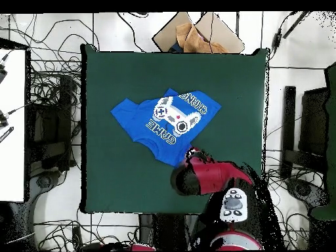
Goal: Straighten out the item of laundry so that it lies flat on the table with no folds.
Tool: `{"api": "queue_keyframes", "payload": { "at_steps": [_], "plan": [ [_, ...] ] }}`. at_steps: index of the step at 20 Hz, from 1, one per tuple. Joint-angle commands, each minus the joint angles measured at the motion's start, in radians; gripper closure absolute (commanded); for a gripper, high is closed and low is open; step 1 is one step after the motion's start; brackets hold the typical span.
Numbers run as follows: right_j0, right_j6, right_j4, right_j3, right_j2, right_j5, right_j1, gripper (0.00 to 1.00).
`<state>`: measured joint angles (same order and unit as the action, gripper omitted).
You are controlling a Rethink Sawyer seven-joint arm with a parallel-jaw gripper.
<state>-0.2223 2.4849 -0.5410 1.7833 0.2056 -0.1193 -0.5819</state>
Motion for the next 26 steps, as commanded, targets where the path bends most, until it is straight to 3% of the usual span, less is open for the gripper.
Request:
{"api": "queue_keyframes", "payload": {
  "at_steps": [1, 6, 15, 20, 26],
  "plan": [
    [-0.045, -0.065, 0.050, -0.001, -0.205, -0.142, -0.029, 1.00],
    [-0.072, -0.038, 0.071, 0.005, -0.262, -0.161, -0.002, 1.00],
    [0.058, 0.099, 0.071, -0.058, -0.130, -0.057, 0.145, 1.00],
    [0.061, 0.108, 0.089, -0.032, -0.140, -0.042, 0.152, 1.00],
    [0.086, 0.116, 0.097, -0.078, -0.106, -0.027, 0.197, 1.00]
  ]
}}
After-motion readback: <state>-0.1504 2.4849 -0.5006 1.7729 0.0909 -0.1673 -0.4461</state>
